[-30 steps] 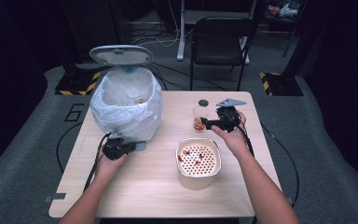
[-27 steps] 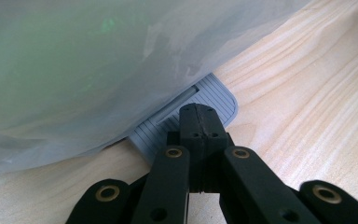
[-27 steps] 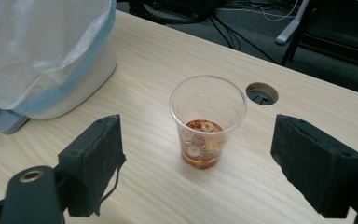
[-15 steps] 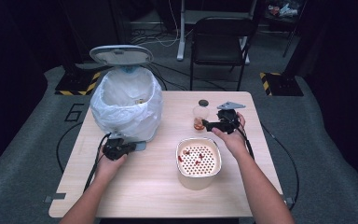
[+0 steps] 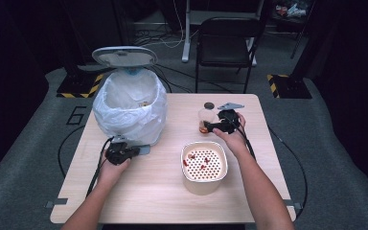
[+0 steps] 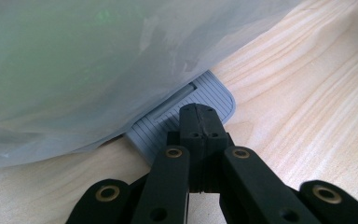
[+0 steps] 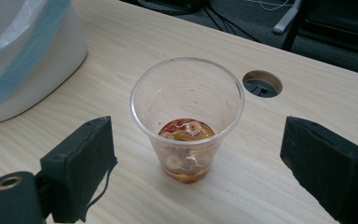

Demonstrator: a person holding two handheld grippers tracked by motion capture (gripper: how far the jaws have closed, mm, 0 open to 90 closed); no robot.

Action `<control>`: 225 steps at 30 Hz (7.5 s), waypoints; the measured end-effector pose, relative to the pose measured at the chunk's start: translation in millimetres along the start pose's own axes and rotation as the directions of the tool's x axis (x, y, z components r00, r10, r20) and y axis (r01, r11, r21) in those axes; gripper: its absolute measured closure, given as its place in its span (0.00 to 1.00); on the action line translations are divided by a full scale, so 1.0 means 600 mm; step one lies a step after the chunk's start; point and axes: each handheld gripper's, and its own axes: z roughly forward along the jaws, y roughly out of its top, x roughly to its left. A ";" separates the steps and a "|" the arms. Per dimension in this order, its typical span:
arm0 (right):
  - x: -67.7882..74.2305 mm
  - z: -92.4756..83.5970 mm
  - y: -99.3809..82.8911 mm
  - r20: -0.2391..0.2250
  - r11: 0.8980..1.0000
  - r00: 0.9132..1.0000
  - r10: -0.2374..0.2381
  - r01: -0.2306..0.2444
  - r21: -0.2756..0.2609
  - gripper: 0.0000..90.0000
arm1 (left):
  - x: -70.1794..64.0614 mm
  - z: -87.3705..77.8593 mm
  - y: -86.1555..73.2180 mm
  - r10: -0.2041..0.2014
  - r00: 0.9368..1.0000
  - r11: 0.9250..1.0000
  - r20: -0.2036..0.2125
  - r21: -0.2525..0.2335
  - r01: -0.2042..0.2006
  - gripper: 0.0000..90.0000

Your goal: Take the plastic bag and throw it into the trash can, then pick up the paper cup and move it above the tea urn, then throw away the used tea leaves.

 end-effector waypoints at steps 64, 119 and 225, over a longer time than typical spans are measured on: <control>-0.008 0.013 -0.023 0.001 0.997 0.998 -0.061 0.061 -0.051 0.40 | -0.002 -0.001 -0.003 -0.024 1.000 1.000 0.007 -0.009 0.024 1.00; 0.057 -0.293 -0.012 -0.001 0.957 0.981 -0.195 0.190 -0.221 0.44 | -0.001 -0.003 -0.001 -0.023 1.000 1.000 0.012 0.016 0.022 1.00; 0.257 -0.237 -0.105 0.305 -0.014 -0.111 -0.946 0.953 0.303 0.50 | -0.002 -0.001 -0.001 -0.025 1.000 1.000 0.005 0.001 0.025 1.00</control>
